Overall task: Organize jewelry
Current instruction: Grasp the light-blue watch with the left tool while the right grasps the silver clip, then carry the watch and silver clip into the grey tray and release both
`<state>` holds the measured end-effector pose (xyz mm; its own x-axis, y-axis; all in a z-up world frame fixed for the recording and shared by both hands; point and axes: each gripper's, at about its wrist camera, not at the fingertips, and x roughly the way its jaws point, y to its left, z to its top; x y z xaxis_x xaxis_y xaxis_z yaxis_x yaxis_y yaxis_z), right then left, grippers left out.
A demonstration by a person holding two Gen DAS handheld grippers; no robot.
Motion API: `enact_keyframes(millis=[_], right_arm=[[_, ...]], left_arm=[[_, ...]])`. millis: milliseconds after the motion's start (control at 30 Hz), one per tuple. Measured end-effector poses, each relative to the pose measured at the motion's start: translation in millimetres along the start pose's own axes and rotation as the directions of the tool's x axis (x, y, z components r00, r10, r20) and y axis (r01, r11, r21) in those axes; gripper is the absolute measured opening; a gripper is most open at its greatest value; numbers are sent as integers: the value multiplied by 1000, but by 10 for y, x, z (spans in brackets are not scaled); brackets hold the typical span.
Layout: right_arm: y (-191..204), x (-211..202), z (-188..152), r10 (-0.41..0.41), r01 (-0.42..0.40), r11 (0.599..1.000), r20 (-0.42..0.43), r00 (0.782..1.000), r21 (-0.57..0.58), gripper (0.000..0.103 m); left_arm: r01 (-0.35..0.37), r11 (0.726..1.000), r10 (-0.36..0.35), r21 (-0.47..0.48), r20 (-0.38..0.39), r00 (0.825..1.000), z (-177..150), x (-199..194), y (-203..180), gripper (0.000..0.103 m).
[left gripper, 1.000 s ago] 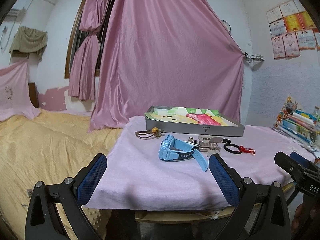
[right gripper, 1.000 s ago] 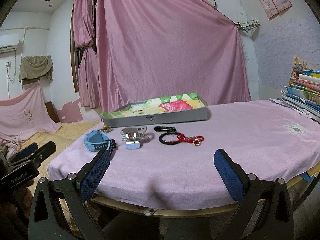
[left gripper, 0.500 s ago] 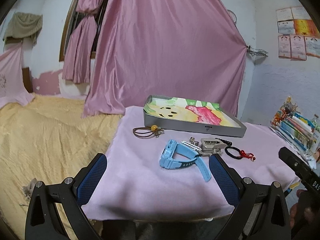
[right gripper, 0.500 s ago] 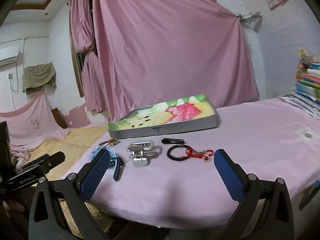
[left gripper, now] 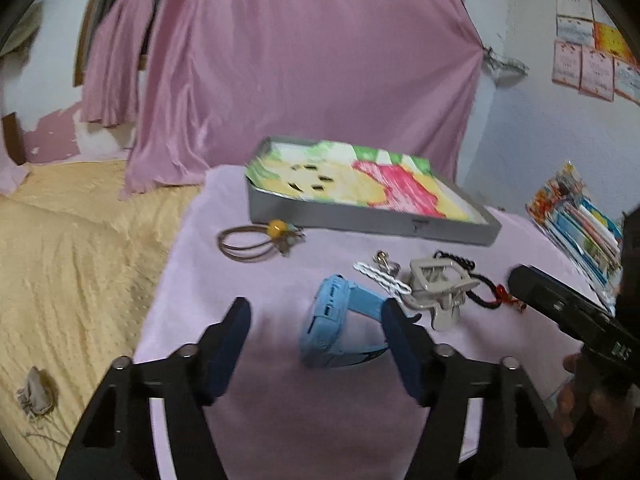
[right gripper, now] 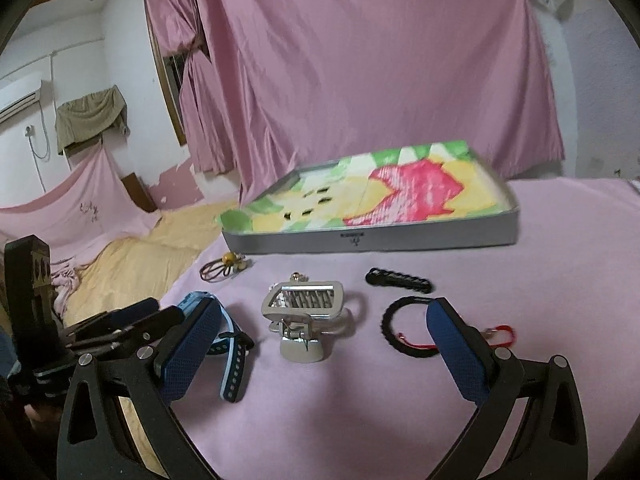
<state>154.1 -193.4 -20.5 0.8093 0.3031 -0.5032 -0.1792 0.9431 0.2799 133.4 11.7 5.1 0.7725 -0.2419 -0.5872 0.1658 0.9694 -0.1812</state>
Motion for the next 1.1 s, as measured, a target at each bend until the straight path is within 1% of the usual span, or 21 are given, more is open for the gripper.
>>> enact_keyframes(millis=[33,100,233,300,367,400,533,567,600,700,833,933,1100], right_arm=[[1,43,6,2,-2,1000,-16,1000,2,100],[32,174,20,10,-10,1000,-51,999,5,98],[82,336,57,3,-3,1000,-104,995,-6,95],[125,427,88,-4,2,1000,-127,992,-17,87],[147,492,108,-6,2,1000,-150,989,-23,82],[149,513,113,-5,1,1000,-159,987,-24,80],[186,583,123,-5,-1,1000,-193,981,-30,79],[184,587,120,-5,-1,999,-199,980,-32,76],[196,612,126,-3,-4,999,-208,978,-33,69],[174,635,109,1,-6,1000,-229,973,-25,58],[162,630,104,14,-17,1000,-225,974,-13,58],[160,623,105,35,-38,999,-221,975,-6,58],[81,471,157,66,-63,998,-135,989,27,58]], left_arm=[[8,1000,-8,8,-14,1000,6,43,-8,54],[22,1000,-21,16,-41,999,3,98,-17,46],[43,999,-41,29,-77,996,6,161,0,37],[67,997,-64,31,-88,994,31,193,2,27],[69,997,-66,33,-94,993,52,221,2,23],[68,997,-64,34,-95,993,55,225,7,22],[76,997,-72,30,-99,992,70,228,26,22],[72,997,-68,32,-98,993,74,226,20,21],[68,997,-65,35,-98,993,76,228,32,20],[53,999,-52,11,-86,995,98,221,76,18],[42,999,-44,-24,-72,996,122,224,133,18],[38,998,-40,-43,-46,998,159,203,154,17],[39,997,-39,-59,4,999,279,128,163,17]])
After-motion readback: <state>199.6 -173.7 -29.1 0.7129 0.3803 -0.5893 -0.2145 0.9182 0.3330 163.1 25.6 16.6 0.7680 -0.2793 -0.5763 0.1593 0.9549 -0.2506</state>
